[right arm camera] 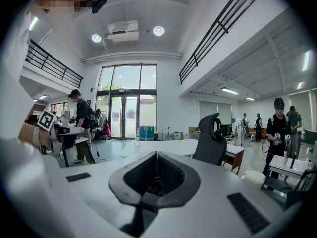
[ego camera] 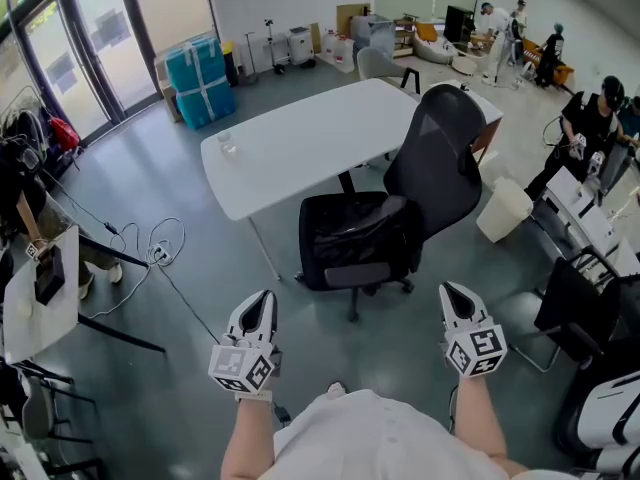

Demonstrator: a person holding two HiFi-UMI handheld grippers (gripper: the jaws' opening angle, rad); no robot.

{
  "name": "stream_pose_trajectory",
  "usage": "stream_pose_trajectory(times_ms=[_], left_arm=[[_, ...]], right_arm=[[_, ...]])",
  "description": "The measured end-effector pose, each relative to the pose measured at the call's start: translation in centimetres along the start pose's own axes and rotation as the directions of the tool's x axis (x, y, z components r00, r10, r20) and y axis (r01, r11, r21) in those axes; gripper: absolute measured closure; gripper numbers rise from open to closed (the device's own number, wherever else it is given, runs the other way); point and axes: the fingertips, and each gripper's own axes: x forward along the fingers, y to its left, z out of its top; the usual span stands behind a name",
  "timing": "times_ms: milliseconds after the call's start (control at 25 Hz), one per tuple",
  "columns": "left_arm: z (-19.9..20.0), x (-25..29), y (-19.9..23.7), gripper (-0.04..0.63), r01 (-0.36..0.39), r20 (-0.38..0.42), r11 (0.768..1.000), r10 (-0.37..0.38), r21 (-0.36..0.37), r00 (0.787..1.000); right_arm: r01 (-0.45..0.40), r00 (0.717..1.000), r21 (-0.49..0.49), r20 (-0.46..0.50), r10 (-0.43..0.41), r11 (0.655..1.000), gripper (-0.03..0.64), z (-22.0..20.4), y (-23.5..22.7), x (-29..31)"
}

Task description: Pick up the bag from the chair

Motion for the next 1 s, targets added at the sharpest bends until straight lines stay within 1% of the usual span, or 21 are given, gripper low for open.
stream_pose_trajectory(times_ms=[240,520,760,1000], left_arm=[[-0.4,-0.4,1.2,0.565,-0.012,0.001,1.000,0.012,-0.010,1.000],[0.0,-0.4,2.3,0.565,-0.012,0.008,1.000,0.012,-0.021,1.000],[-0.3,-0.1,2.7,0.565,0.006,0.010,1.000,-0.006,-0.027,1.000],[-0.5,0.5,3.0,0.565,0.022,0.001,0.999,-0.022,-0.045,1.000]], right_arm=[[-0.011,1.000,-0.011,-0.001,0.011,1.000,0.598,0.2,1.0,1.1],[-0.011,1.000,-0.024,-0.008,0.011,1.000,0.598,0.6,1.5,2.3],[0.001,1.000,-0.026,-0.012,-0.002,1.000,0.597,0.2,1.6,2.7],[-0.004,1.000,-0.037,-0.025,0.003,0.999,0.597,0.7,2.1,3.3]])
